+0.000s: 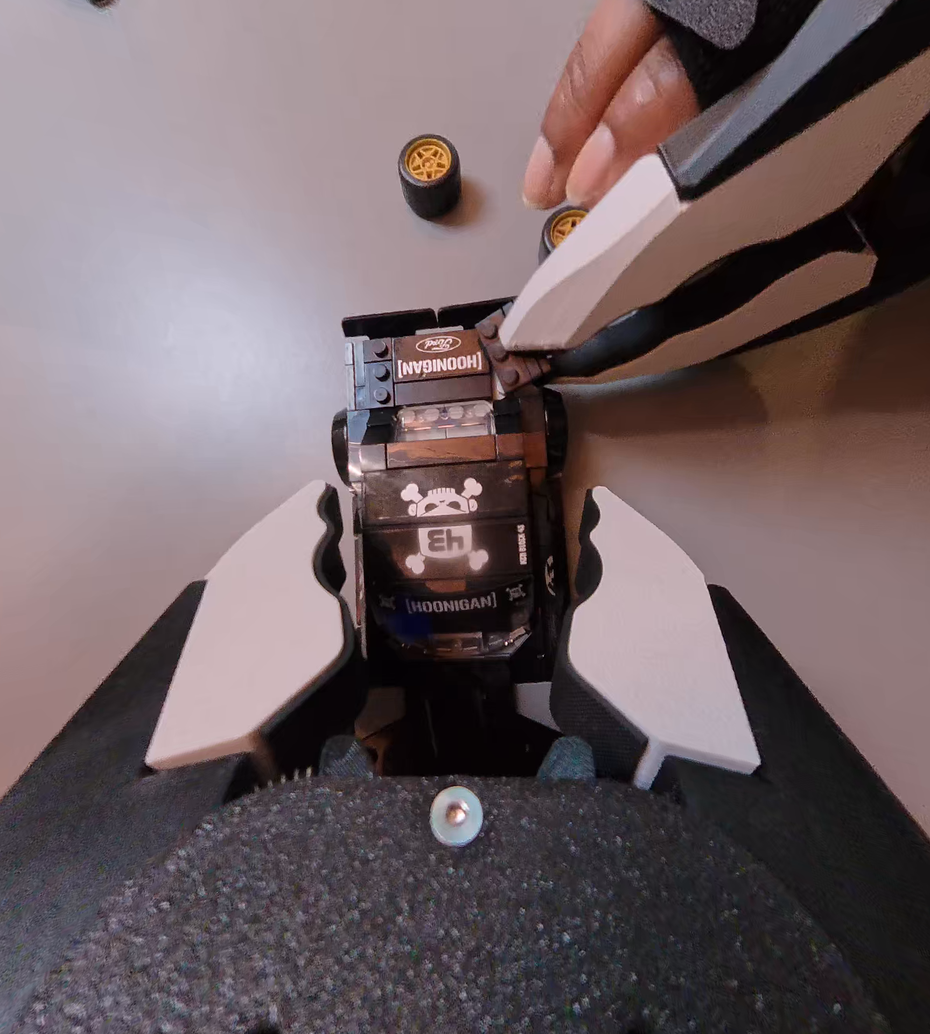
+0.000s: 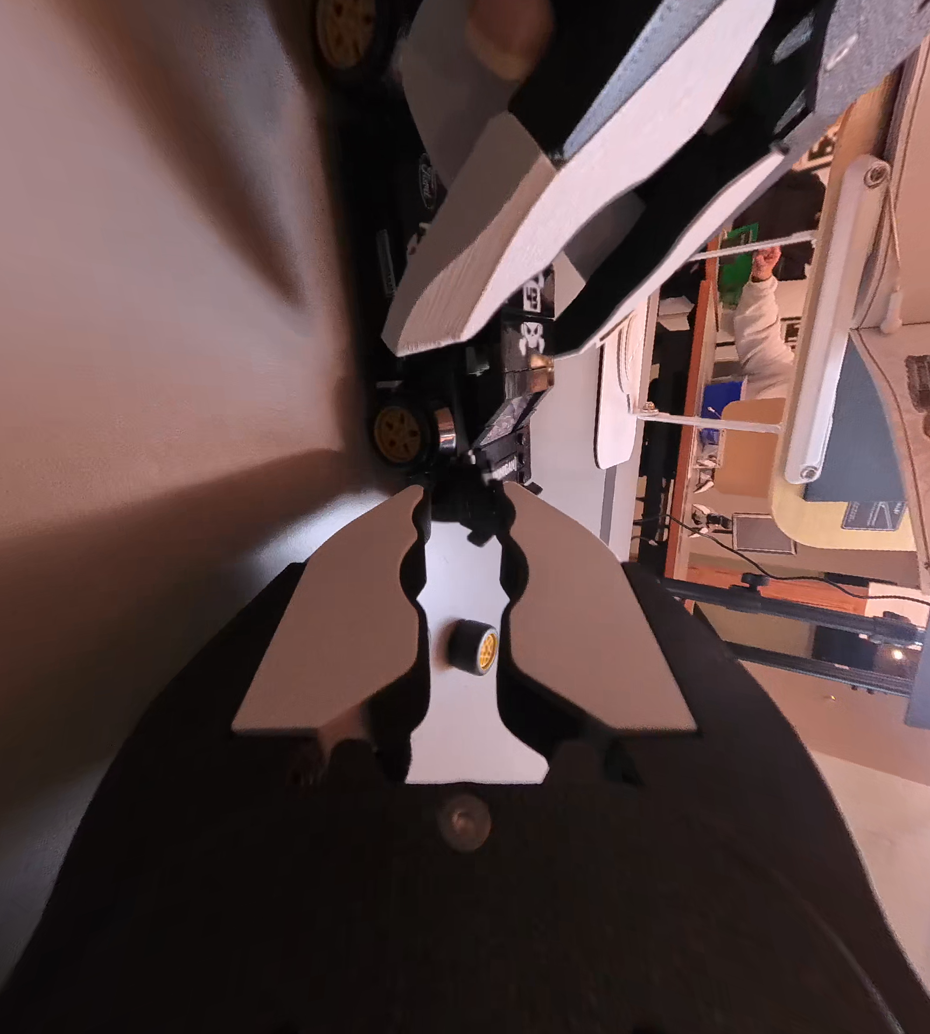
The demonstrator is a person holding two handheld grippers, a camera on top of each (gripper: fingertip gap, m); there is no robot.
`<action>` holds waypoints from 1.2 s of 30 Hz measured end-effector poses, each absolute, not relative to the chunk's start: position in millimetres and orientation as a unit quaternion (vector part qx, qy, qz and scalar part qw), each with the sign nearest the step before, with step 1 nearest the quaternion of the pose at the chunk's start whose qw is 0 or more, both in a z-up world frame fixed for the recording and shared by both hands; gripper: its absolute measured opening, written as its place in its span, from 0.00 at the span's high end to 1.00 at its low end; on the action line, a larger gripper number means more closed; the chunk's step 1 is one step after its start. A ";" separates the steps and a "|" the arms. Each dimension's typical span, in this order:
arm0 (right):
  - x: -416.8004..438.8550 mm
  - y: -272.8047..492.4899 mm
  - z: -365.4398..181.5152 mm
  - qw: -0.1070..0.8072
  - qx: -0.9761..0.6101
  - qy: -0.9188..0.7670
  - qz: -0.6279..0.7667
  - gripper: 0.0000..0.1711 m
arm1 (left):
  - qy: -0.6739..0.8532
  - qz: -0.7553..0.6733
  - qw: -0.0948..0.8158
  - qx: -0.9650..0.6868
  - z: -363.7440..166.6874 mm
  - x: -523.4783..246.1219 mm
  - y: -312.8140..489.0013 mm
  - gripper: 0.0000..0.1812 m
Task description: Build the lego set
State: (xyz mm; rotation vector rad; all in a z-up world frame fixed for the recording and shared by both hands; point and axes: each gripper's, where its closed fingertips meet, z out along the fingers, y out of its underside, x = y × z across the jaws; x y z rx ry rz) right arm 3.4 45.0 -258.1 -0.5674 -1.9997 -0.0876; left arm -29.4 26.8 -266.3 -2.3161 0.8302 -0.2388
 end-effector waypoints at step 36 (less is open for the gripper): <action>9.5 37.2 -253.3 0.369 -0.420 -0.799 0.224 0.84 | 0.289 -0.120 0.250 -0.916 -267.0 -10.3 55.2 0.60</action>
